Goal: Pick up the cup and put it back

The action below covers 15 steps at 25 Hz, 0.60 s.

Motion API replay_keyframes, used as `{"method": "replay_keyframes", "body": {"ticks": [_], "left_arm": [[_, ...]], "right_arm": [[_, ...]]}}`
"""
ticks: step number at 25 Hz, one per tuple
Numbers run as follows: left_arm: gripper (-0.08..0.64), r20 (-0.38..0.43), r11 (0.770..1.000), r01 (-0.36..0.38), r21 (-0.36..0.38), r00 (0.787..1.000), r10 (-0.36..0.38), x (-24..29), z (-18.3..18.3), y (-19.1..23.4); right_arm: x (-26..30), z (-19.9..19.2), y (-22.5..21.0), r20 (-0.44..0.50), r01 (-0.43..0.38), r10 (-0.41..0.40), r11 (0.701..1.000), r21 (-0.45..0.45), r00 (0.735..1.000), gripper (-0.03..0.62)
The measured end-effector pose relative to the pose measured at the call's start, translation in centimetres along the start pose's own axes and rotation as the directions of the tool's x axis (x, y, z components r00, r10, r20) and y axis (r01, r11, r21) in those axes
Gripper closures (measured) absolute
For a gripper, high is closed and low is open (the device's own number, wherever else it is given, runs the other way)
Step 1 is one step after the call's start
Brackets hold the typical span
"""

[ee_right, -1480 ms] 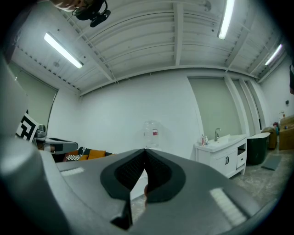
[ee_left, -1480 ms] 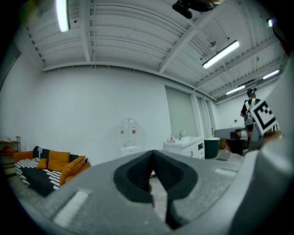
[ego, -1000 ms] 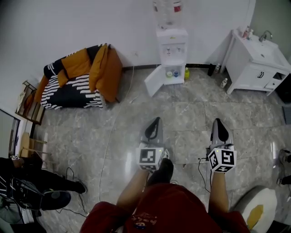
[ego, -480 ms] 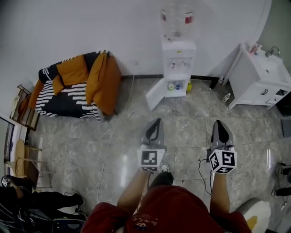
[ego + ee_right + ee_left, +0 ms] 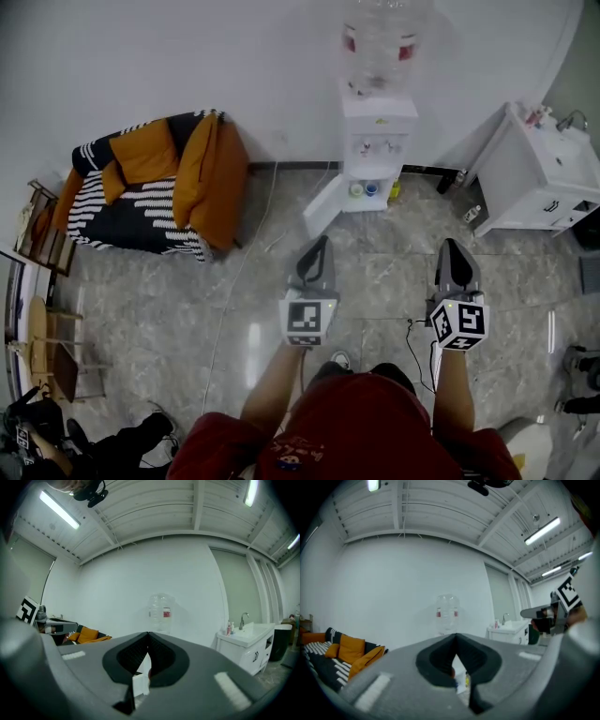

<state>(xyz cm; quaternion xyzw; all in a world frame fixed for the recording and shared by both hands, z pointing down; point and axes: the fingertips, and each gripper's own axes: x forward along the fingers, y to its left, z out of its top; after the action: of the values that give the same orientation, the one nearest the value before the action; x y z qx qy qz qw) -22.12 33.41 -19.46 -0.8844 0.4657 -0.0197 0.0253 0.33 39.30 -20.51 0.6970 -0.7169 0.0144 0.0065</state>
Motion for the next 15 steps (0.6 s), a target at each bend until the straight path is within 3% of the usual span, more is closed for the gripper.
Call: {"method": "replay_keyframes", "body": {"ticks": [10, 15], "left_arm": [[0.56, -0.03, 0.997, -0.035, 0.063, 0.999, 0.037, 4.1, -1.1, 1.8], [0.56, -0.036, 0.997, -0.054, 0.062, 0.998, 0.056, 9.1, -1.8, 0.5]], "right_arm": [[5.6, -1.6, -1.4, -0.01, -0.033, 0.033, 0.999, 0.021, 0.999, 0.593], [9.6, -2.8, -5.8, -0.011, -0.041, 0.042, 0.998, 0.047, 0.999, 0.594]]}}
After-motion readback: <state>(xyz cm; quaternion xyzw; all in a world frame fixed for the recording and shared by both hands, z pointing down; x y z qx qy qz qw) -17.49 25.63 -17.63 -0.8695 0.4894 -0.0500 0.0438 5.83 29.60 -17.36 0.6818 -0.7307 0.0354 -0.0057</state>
